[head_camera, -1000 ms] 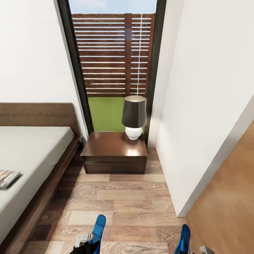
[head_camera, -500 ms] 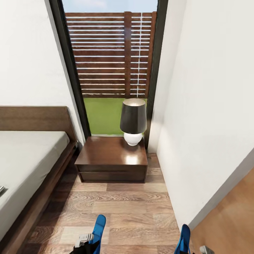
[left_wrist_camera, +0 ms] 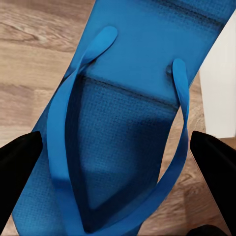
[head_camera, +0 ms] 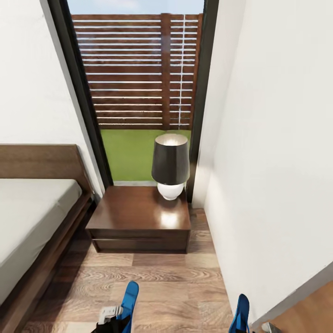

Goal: In the bedroom, move the book from the bed onto either nightstand, and place the two sandals side by side next to the bed.

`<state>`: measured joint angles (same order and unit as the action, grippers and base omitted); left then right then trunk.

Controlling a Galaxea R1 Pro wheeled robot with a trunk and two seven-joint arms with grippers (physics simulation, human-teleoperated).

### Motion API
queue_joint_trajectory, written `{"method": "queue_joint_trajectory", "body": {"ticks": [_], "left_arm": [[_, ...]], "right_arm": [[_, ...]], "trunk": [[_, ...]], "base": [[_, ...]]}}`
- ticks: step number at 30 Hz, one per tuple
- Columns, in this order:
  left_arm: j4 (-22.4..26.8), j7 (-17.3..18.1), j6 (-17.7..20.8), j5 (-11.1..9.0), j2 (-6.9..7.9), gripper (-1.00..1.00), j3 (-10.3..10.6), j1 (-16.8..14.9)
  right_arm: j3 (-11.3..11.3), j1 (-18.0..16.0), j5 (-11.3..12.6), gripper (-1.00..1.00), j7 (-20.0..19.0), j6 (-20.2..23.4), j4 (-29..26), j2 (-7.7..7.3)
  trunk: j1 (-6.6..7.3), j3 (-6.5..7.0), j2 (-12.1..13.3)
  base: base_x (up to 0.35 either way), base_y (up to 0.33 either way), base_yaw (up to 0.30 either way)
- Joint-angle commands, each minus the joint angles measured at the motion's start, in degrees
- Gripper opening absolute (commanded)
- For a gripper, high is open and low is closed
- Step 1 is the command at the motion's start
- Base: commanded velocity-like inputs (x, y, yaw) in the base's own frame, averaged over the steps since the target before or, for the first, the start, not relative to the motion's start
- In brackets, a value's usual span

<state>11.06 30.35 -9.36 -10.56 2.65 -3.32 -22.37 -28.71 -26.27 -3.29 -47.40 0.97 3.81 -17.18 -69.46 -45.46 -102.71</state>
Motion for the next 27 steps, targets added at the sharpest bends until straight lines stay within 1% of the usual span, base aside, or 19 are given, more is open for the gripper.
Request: {"method": "queue_joint_trajectory", "body": {"ticks": [1,9,12,17,20,27], "left_arm": [[-0.1,0.3,0.0,-0.1,-0.01,-1.00,-0.3,0.0],[-0.1,0.3,0.0,-0.1,-0.01,-1.00,-0.3,0.0],[-0.1,0.3,0.0,-0.1,-0.01,-1.00,-0.3,0.0],[-0.1,0.3,0.0,-0.1,-0.01,-1.00,-0.4,0.0],[-0.1,0.3,0.0,-0.1,-0.01,-1.00,-0.4,0.0],[-0.1,0.3,0.0,-0.1,-0.01,-1.00,-0.4,0.0]], "right_arm": [[-0.6,-0.1,-0.3,-1.00,-0.1,0.1,0.1,-0.05],[-0.6,-0.1,-0.3,-1.00,-0.1,0.1,0.1,-0.05],[-0.6,-0.1,-0.3,-1.00,-0.1,0.1,0.1,-0.05],[-0.6,-0.1,-0.3,-1.00,-0.1,0.1,0.1,-0.05],[-0.6,-0.1,-0.3,-1.00,-0.1,0.1,0.1,-0.05],[-0.6,-0.1,-0.3,-1.00,-0.1,0.1,0.1,-0.05]], "trunk": [[-0.03,-0.05,0.0],[-0.03,-0.05,0.0],[-0.03,-0.05,0.0],[-0.03,-0.05,0.0],[-0.03,-0.10,0.0],[-0.03,-0.17,0.0]], "base": [[0.323,-0.106,0.000],[0.322,-0.093,0.000],[0.204,-0.045,0.000],[0.063,-0.013,0.006],[0.015,-0.003,0.113],[0.003,-0.001,0.240]]}}
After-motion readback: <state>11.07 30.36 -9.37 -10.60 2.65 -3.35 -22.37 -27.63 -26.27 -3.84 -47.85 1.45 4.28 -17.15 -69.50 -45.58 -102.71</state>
